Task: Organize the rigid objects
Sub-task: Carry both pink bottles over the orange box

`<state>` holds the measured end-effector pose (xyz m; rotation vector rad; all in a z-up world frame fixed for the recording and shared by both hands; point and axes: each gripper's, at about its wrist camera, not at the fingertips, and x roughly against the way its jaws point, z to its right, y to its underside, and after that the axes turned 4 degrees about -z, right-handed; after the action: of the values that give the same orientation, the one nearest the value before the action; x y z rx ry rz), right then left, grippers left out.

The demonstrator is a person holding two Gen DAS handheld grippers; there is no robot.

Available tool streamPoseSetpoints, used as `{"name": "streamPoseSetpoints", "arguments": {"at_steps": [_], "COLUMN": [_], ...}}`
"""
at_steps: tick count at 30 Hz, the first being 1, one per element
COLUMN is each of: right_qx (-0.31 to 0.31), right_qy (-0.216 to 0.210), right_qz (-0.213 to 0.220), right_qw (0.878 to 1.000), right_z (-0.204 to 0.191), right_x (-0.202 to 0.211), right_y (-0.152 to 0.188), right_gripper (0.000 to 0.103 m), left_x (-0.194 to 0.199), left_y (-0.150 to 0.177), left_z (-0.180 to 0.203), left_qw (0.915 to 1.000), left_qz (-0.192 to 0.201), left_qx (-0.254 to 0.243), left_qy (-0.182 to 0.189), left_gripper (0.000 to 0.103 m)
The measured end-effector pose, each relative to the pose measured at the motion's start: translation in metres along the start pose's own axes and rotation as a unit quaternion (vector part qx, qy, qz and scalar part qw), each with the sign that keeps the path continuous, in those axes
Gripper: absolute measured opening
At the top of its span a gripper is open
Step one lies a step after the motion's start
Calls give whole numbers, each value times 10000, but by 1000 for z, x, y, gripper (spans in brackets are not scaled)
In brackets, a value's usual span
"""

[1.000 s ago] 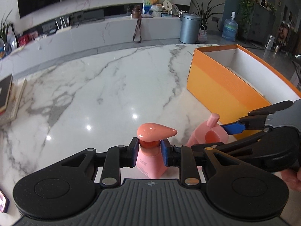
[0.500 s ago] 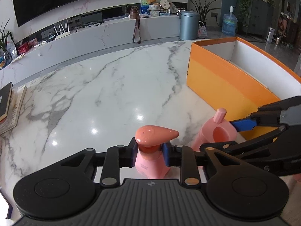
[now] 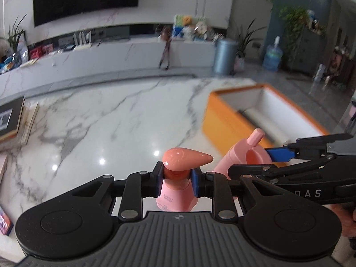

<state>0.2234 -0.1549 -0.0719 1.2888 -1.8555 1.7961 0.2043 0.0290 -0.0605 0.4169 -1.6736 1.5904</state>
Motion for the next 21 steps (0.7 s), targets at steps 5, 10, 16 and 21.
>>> {"name": "streamPoseSetpoints", "arguments": {"at_steps": [5,10,16,21], "right_qx": [-25,160,240,756], "right_qy": [88,453,943,899], "right_qz": [263,-134,-898,-1241], "right_qw": [9996,9988,9912,9853], "right_z": [32,86,160,185], "right_x": [54,83,76,45], "right_y": [-4,-8,-8,-8], "right_gripper": [56,56,56,56], "left_x": [14,0,-52,-102], "left_y": [-30,-59,-80,-83], "left_z": [40,89,139,154], "left_qw": [9980,9931,9864,9850], "left_qz": [238,217,-88,-450], "left_qx": [-209,-544,-753,-695], "left_qy": [538,1013,1456,1511], "left_gripper": [28,28,28,28]}}
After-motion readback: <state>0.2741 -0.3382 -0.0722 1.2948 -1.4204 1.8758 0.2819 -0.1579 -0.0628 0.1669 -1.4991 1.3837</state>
